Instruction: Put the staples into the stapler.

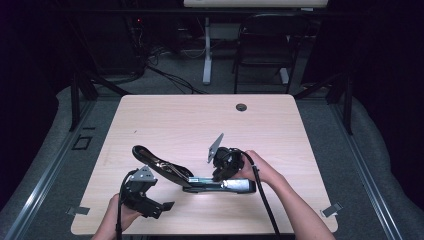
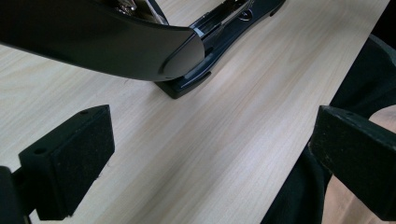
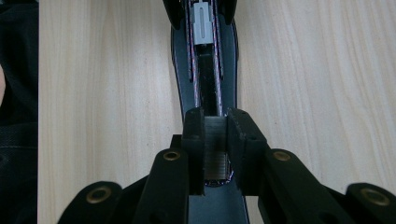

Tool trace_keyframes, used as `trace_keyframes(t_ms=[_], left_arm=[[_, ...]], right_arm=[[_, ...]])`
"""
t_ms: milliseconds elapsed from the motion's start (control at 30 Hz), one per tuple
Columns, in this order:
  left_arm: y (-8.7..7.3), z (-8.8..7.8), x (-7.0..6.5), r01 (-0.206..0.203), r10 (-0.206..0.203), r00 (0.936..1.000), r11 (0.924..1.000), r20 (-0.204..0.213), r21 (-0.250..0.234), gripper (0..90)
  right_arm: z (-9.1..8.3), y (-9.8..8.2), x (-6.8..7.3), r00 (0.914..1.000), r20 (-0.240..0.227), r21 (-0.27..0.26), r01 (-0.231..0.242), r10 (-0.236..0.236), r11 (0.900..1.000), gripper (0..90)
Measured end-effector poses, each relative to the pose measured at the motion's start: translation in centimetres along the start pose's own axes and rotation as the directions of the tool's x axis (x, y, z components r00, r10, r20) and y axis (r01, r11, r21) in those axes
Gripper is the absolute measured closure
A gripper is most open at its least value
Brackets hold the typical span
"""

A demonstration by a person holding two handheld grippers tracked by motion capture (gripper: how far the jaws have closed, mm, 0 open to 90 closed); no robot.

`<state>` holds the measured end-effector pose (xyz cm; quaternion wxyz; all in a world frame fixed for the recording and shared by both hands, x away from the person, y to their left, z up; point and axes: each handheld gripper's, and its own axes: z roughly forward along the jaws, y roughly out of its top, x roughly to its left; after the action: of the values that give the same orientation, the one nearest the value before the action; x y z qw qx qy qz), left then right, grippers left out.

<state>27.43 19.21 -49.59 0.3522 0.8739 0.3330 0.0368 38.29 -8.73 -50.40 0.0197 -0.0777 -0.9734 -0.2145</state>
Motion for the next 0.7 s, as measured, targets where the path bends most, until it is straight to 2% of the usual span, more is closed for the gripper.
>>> trace_keyframes(t_ms=[333, 433, 700], left_arm=[[0.01, 0.01, 0.00, 0.000, 0.000, 1.0000, 1.0000, 0.001, 0.001, 0.0], [0.01, 0.02, 0.01, -0.001, 0.001, 1.0000, 1.0000, 0.001, 0.002, 0.0], [0.02, 0.03, -0.01, -0.002, 0.002, 1.0000, 1.0000, 0.001, 0.002, 0.0]], right_arm=[[0.17, 0.06, 0.19, 0.9999, 0.006, 0.010, 0.008, -0.008, 1.000, 77.9], [0.19, 0.18, 0.19, 0.9996, 0.010, 0.030, 0.028, -0.028, 0.999, 77.8], [0.37, 0.22, 0.24, 0.9994, 0.008, 0.054, 0.035, -0.035, 0.998, 77.4]])
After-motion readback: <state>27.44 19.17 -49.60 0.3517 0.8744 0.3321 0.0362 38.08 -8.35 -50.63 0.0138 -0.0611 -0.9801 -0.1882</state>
